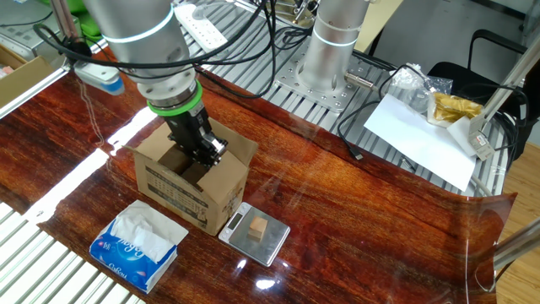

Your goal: Open a box

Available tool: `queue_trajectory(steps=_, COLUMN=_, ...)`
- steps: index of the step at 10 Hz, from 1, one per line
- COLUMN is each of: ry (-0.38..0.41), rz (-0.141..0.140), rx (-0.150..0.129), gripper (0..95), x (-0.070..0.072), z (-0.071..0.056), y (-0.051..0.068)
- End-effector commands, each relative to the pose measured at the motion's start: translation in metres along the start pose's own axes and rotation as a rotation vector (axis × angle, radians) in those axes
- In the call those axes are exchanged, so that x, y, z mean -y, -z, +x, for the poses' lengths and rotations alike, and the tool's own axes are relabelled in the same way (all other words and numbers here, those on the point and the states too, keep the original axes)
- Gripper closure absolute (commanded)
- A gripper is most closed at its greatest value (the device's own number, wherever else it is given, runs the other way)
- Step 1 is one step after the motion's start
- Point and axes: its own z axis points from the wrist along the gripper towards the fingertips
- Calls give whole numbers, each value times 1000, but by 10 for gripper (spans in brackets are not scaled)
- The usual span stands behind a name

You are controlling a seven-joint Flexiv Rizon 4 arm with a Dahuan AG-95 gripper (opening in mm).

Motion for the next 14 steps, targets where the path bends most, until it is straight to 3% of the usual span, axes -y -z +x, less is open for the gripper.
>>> queue_trajectory(steps=1, ry=-13, rz=-2, rx=-3, gripper=950, x=-5, z=-1, y=0)
queue_trajectory(steps=14, ry=-51, rz=8, rx=-12, gripper=950, x=-25, z=1, y=12)
